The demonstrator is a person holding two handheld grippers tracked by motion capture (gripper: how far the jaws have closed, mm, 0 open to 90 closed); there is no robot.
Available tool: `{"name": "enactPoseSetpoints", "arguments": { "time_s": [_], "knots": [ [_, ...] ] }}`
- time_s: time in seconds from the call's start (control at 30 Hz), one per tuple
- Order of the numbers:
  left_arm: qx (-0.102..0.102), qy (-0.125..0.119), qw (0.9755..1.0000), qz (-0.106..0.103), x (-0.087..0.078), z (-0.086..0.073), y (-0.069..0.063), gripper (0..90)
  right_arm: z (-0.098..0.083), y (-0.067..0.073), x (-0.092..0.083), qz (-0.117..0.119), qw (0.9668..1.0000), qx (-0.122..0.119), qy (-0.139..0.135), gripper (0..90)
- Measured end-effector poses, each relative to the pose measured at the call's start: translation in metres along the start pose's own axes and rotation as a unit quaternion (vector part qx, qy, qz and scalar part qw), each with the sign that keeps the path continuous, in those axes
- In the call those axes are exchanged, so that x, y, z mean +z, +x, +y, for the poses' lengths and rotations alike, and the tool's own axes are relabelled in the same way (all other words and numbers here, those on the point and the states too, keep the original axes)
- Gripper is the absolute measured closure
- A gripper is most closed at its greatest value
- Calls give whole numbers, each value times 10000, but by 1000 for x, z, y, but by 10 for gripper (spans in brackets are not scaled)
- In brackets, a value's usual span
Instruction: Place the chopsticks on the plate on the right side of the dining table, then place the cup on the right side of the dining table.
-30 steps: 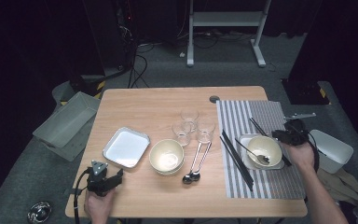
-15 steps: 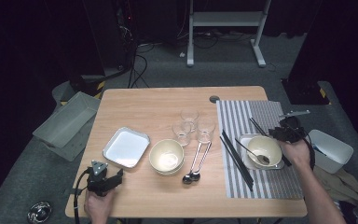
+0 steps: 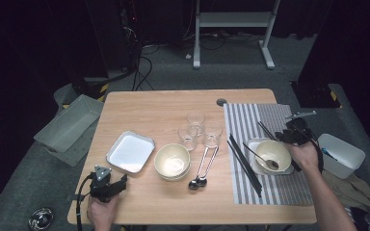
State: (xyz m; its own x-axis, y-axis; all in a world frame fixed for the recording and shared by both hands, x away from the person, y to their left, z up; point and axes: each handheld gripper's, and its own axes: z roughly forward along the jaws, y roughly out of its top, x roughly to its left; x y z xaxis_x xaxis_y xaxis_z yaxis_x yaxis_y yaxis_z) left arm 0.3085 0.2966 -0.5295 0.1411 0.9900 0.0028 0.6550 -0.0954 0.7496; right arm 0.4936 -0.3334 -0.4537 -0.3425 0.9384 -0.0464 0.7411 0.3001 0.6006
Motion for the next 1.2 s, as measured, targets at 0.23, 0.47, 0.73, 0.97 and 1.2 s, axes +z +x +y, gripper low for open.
{"name": "enactPoseSetpoints", "arguments": {
  "time_s": [0.23, 0.47, 0.73, 0.97, 1.2],
  "knots": [
    [1, 0, 10000, -1, 0, 0, 0, 287, 4, 1, 0, -6, 10000, -23, 23, 594],
    [4, -1, 10000, -3, 0, 0, 0, 287, 7, 3, 3, -18, 9999, -72, 88, 591],
    [3, -1, 10000, -4, 0, 0, 0, 287, 10, 4, 5, -16, 9998, -116, 157, 581],
    [10, -4, 10000, -3, 0, 0, 0, 288, 12, 5, 9, 16, 9994, -154, 303, 566],
    [13, -2, 10000, -5, 0, 0, 0, 289, 17, 5, 12, 0, 9990, -184, 414, 561]
  ]
}}
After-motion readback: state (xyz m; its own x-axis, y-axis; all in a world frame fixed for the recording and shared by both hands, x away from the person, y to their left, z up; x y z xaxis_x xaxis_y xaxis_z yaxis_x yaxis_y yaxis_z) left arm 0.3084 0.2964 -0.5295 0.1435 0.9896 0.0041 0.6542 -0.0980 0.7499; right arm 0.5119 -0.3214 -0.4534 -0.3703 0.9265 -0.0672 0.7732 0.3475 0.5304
